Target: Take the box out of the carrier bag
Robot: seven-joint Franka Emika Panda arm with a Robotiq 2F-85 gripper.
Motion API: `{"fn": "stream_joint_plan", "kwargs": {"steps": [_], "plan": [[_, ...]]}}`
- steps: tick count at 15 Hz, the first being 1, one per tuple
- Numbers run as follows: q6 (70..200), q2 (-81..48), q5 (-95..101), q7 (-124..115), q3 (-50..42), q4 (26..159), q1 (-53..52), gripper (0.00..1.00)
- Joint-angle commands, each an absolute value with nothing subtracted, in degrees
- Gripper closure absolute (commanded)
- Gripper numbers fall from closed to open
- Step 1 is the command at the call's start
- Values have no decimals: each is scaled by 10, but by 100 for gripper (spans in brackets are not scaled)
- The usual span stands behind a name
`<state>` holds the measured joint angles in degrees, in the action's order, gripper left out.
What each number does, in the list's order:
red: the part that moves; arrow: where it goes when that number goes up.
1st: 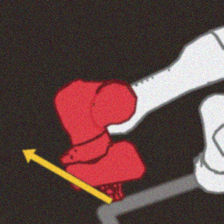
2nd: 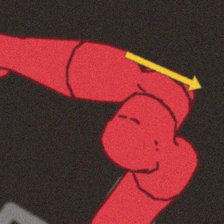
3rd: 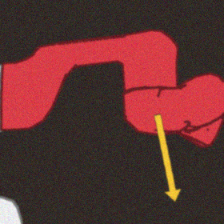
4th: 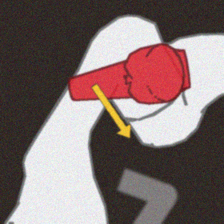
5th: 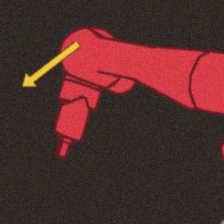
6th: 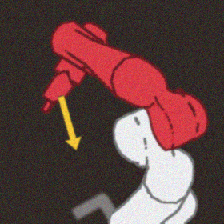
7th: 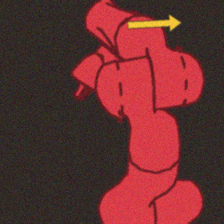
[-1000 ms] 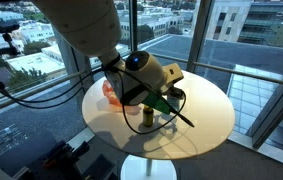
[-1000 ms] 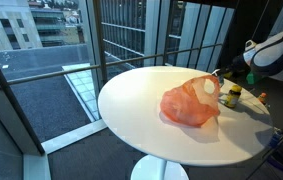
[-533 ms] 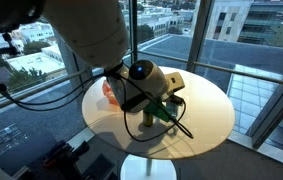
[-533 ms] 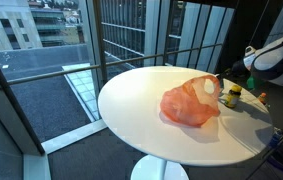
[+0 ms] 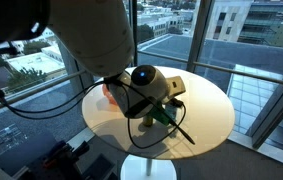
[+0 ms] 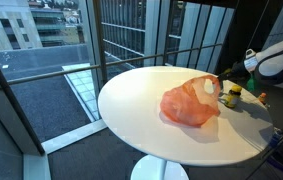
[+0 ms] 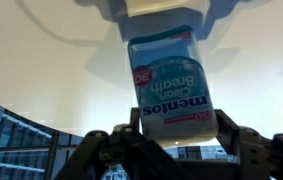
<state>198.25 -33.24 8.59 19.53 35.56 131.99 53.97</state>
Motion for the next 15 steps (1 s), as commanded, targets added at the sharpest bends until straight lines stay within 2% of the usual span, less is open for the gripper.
{"fn": "stream_joint_plan", "kwargs": {"steps": [1, 5, 6, 7, 9, 10, 11, 15], "plan": [[1982, -347, 112, 188, 373, 1310, 563, 53], [1982, -352, 124, 178, 377, 1310, 572, 53], [1983, -353, 124, 178, 380, 1310, 576, 46], [1982, -353, 125, 178, 382, 1311, 578, 7], [1982, -356, 126, 178, 387, 1312, 584, 2], [1982, -350, 183, 120, 361, 1309, 571, 0], [1982, -357, 140, 173, 389, 1312, 589, 0], [1982, -358, 151, 165, 399, 1315, 602, 0]]}}
